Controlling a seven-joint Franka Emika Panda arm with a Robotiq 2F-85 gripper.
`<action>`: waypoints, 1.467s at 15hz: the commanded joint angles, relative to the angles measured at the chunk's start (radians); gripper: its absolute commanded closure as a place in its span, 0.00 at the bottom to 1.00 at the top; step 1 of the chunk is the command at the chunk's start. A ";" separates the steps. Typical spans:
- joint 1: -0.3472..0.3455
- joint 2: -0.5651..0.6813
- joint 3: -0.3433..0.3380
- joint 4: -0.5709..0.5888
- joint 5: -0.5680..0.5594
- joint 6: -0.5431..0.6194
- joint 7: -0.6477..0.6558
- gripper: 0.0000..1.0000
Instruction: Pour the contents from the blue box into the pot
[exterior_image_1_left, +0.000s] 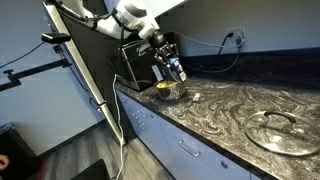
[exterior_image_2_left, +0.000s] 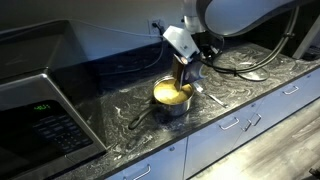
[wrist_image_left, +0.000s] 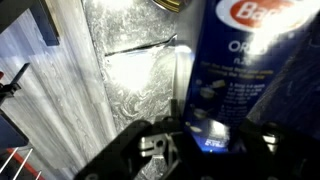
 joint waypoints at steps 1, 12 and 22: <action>0.039 0.046 -0.008 0.086 -0.075 -0.095 0.049 0.86; 0.119 0.151 0.004 0.219 -0.256 -0.273 0.044 0.86; 0.178 0.211 0.033 0.287 -0.395 -0.405 0.012 0.86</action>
